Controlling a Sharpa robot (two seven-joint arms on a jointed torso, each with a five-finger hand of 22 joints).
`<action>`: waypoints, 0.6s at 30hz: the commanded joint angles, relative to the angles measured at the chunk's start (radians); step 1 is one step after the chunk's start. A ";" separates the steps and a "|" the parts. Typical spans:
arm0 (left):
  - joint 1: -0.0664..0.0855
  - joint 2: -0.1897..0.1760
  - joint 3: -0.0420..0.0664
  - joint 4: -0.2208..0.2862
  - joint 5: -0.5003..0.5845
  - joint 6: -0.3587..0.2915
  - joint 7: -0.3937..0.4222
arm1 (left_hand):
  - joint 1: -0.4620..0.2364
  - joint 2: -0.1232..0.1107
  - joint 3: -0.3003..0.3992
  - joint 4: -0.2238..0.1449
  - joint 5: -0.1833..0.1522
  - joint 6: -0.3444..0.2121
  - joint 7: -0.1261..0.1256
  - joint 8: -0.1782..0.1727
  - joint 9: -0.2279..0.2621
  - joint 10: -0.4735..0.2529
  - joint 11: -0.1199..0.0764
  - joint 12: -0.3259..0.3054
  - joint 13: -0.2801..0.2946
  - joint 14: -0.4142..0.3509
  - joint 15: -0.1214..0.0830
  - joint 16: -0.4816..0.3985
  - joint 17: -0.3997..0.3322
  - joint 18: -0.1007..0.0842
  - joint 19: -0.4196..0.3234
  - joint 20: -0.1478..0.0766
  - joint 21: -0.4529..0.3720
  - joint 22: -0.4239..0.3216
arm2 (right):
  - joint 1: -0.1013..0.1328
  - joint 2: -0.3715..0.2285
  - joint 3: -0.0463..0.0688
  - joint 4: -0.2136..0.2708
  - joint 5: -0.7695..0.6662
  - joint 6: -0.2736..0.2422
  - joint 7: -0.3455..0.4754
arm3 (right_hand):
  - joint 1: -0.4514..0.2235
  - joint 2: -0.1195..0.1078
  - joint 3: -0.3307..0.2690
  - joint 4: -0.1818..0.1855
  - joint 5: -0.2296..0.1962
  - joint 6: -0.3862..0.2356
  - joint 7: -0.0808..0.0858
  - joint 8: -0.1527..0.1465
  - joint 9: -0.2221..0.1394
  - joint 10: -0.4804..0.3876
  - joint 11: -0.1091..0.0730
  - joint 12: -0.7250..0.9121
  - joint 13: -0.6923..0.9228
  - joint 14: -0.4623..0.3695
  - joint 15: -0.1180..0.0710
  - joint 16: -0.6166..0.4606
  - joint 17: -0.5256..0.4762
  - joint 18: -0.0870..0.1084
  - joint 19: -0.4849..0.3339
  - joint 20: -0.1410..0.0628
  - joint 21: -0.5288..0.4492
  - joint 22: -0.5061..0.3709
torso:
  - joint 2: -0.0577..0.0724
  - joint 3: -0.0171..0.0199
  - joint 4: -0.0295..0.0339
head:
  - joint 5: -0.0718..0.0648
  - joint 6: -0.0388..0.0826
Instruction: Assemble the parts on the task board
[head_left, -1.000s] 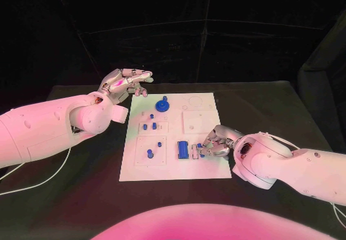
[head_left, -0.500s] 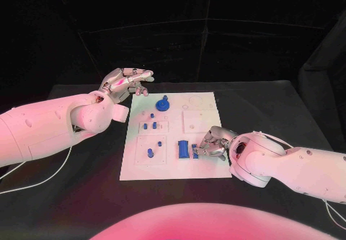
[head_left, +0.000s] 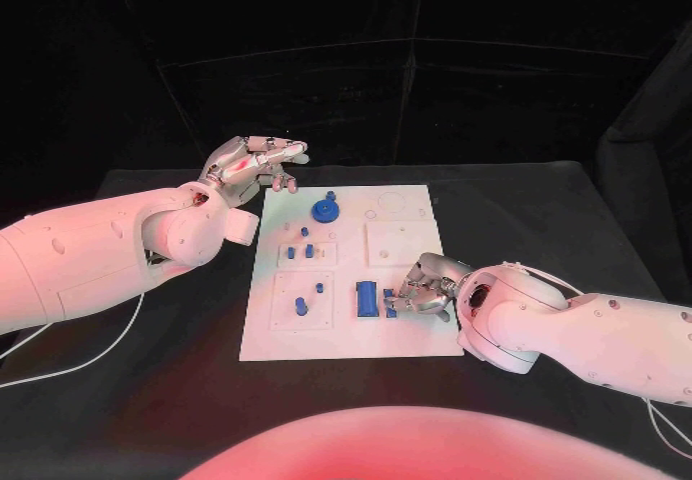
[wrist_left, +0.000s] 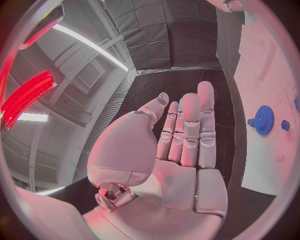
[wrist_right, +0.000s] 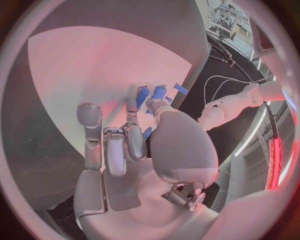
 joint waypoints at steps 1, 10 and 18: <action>0.001 0.000 0.001 0.002 0.003 0.013 0.001 | 0.007 0.007 -0.005 -0.002 -0.002 -0.005 0.005 -0.003 -0.001 -0.009 0.000 -0.004 -0.001 -0.009 0.001 -0.006 -0.003 0.014 -0.005 0.005 -0.004 -0.002 | 0.001 -0.009 0.000 0.010 -0.010 -0.009 0.025 | -0.015 0.004 -0.024 0.009 -0.071 0.004 0.002 -0.002 0.004 0.024 -0.004 0.002 0.101 0.097 -0.005 0.002 0.223 -0.017 0.000 -0.001 0.000 -0.003 | 0.000 0.0011 -0.0010 | 0.000 0.001; 0.001 -0.002 0.001 0.001 0.003 0.012 0.000 | 0.007 0.007 -0.005 -0.002 -0.002 -0.005 0.005 -0.003 -0.001 -0.009 0.000 -0.004 -0.001 -0.009 0.001 -0.006 -0.003 0.014 -0.005 0.005 -0.004 -0.002 | 0.001 -0.055 0.000 0.042 -0.011 0.031 0.086 | -0.013 0.009 -0.123 0.023 -0.334 -0.003 0.003 -0.009 0.020 0.022 -0.002 -0.001 0.103 0.097 -0.003 0.001 0.222 -0.015 -0.004 0.000 -0.005 -0.007 | 0.000 0.0006 -0.0025 | 0.001 0.000; 0.001 -0.001 0.001 0.001 0.003 0.013 0.000 | 0.007 0.007 -0.005 -0.002 -0.002 -0.005 0.005 -0.003 -0.001 -0.009 0.000 -0.004 -0.001 -0.009 0.001 -0.006 -0.003 0.014 -0.005 0.005 -0.004 -0.002 | 0.001 -0.074 0.000 0.034 -0.012 0.055 0.061 | 0.065 0.059 -0.129 -0.014 -0.322 -0.004 0.004 -0.012 0.029 0.022 -0.001 -0.003 0.104 0.097 -0.003 0.001 0.221 -0.016 -0.004 0.001 -0.005 -0.005 | 0.000 0.0006 -0.0001 | -0.002 0.000</action>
